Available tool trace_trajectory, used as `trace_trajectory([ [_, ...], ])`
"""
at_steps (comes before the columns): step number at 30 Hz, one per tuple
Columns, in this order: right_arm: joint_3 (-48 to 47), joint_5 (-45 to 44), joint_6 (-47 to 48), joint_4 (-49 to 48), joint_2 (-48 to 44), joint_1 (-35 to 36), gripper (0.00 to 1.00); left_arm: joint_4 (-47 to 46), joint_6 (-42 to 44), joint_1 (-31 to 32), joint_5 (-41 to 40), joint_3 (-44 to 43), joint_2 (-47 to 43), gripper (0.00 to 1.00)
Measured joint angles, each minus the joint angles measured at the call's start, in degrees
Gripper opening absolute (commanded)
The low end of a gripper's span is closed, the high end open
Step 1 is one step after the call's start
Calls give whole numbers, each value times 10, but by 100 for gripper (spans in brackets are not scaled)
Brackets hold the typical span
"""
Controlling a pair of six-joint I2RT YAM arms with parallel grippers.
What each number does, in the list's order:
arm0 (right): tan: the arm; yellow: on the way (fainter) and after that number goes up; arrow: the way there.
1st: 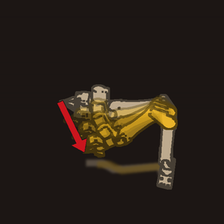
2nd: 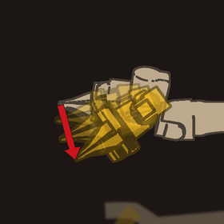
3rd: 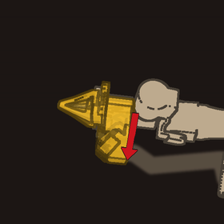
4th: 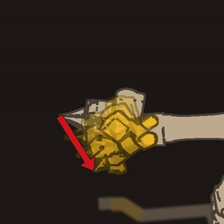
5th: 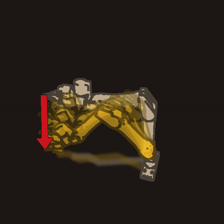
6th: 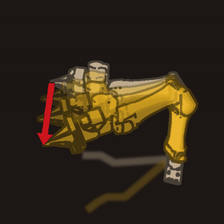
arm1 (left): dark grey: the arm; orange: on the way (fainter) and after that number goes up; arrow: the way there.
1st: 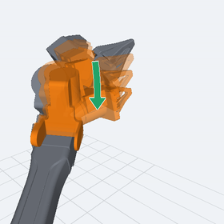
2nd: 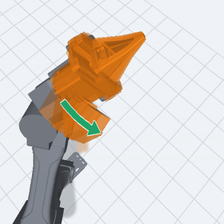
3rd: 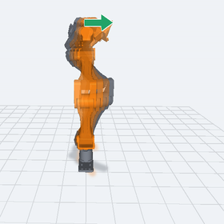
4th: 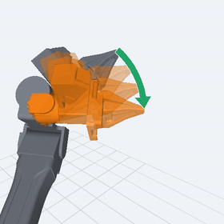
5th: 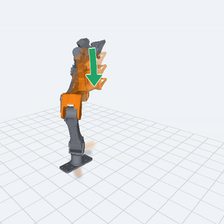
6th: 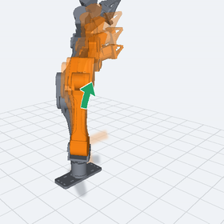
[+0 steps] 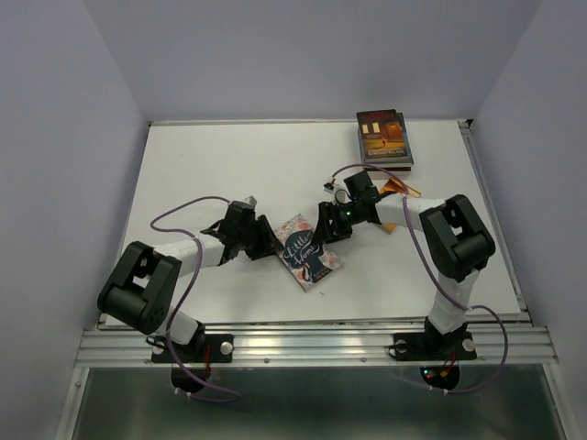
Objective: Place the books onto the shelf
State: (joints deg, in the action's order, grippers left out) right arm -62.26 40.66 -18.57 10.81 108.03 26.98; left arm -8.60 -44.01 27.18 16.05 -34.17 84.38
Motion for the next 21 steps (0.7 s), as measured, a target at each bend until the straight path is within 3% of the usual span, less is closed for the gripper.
trace_trajectory([
  [6, 0, 22, -9, 21, -24, 0, 45, -1, -12, 0, -10, 1, 0, 48],
  [12, 0, 41, -32, 22, -60, 0, 42, -10, -24, 0, -11, 5, 0, 47],
  [21, 1, 87, -78, 2, -41, -1, 37, -11, -28, 1, -11, 5, 0, 47],
])
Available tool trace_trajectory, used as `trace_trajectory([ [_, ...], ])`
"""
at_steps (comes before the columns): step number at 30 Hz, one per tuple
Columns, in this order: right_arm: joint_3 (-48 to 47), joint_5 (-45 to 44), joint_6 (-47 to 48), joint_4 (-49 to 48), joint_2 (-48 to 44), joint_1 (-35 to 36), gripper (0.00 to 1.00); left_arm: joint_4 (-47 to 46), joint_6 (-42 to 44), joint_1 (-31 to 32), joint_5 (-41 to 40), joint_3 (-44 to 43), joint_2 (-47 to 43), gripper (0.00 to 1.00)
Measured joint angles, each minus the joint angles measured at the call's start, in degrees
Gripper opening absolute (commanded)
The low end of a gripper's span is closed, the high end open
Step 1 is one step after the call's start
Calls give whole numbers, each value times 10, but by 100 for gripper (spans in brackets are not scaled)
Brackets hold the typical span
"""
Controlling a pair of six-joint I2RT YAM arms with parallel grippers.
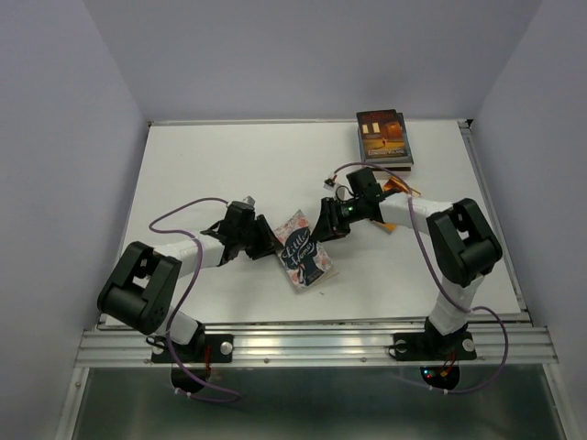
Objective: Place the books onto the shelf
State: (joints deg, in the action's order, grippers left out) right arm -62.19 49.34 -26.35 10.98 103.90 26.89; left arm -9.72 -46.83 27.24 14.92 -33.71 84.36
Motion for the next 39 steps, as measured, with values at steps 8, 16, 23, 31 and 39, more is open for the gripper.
trace_trajectory([
  [8, 1, -9, -23, 2, 54, -2, 20, 1, 0, 0, -5, 0, 0, 47],
  [16, 1, -34, -28, 9, 36, 1, 1, 7, 1, 0, -14, 0, -8, 55],
  [23, 1, -59, -28, 10, -38, -31, 1, 48, 18, -37, -23, -22, -75, 99],
  [31, -15, -53, -45, -27, -125, -126, 1, 51, 47, -93, -57, -99, -196, 99],
  [39, -130, -74, -16, 7, -130, -226, 1, 56, 74, -115, -68, -121, -187, 99],
])
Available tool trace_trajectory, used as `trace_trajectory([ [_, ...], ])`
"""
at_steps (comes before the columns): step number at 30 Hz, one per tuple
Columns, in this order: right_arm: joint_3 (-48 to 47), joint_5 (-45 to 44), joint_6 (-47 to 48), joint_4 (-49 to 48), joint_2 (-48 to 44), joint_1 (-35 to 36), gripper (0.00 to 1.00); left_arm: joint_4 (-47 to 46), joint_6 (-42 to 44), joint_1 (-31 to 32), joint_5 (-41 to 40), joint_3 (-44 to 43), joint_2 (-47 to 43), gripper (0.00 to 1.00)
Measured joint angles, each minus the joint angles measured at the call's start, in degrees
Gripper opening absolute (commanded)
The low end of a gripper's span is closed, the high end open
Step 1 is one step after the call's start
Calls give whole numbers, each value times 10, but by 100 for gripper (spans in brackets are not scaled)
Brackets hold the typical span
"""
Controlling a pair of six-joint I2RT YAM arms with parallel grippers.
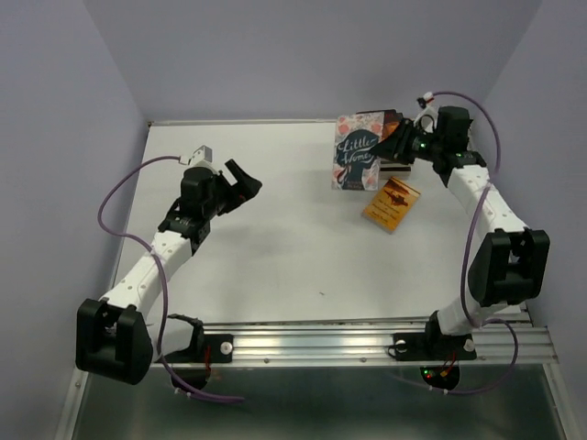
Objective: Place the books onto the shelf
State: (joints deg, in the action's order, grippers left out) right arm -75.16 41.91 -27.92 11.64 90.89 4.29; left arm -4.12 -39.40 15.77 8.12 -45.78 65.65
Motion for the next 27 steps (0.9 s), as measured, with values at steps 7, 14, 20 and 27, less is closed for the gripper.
trace_trajectory([
  [7, -165, -14, 47, 30, 81, -89, 1, 13, 15, -9, 6, -3, 41, 99],
  [14, -322, -25, 109, 108, 236, -107, 1, 15, 25, -19, 18, -22, 68, 99],
  [20, -422, -2, 106, 173, 342, -122, 1, 15, 32, -27, 26, -25, 86, 99],
  [27, -528, 30, 104, 215, 420, -141, 4, 15, 36, -31, 30, -26, 92, 99],
])
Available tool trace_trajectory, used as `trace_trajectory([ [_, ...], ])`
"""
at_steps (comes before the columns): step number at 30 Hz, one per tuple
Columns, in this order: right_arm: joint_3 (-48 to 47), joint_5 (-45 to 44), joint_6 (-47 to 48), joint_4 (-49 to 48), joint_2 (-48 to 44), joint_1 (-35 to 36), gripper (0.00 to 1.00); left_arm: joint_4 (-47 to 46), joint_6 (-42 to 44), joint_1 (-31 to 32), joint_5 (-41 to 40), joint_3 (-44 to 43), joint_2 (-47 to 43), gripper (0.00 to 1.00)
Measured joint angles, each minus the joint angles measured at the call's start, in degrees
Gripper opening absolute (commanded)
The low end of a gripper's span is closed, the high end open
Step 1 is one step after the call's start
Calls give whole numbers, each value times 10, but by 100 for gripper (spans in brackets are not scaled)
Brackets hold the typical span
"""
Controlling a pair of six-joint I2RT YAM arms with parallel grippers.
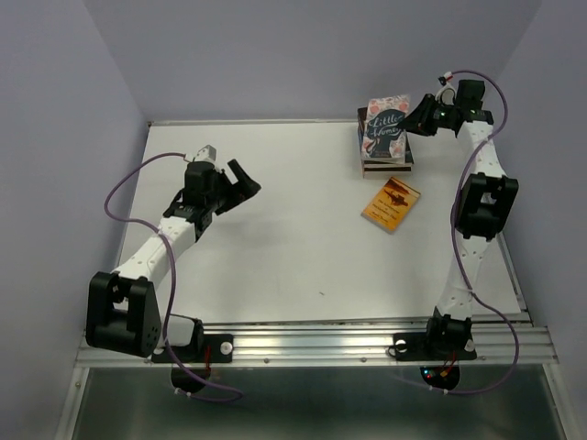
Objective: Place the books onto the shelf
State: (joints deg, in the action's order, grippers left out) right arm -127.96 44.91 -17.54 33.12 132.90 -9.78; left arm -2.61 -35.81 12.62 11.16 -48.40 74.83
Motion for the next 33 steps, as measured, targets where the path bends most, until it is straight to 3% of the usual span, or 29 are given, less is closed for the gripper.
trace_trajectory([
  [3, -37, 6, 2, 11, 31, -3, 8, 0, 1, 0, 4, -2, 5, 99],
  [5, -49, 7, 3, 13, 44, -3, 15, 0, 2, 0, 7, -2, 9, 99],
  [6, -54, 7, 4, 14, 52, -3, 23, 0, 3, 0, 9, -3, 12, 99],
  [7, -57, 8, 4, 14, 54, -3, 23, 0, 4, 0, 9, -3, 13, 99],
  [10, -63, 7, 5, 12, 63, -4, 55, -1, 5, 0, 14, -3, 20, 99],
  [12, -63, -3, 14, 12, 64, -4, 70, -1, 7, 0, 17, -3, 24, 99],
  [13, -63, -13, 17, 13, 64, -4, 84, -1, 7, 0, 20, -3, 26, 99],
  [16, -62, -33, 30, 11, 64, -4, 100, -1, 9, 0, 26, -3, 32, 99],
  [23, 2, -89, 59, 12, 15, -4, 100, -10, 9, 0, 42, -3, 32, 99],
  [33, 289, -204, 131, 8, -252, 1, 100, -25, 9, 0, 53, 0, 27, 99],
])
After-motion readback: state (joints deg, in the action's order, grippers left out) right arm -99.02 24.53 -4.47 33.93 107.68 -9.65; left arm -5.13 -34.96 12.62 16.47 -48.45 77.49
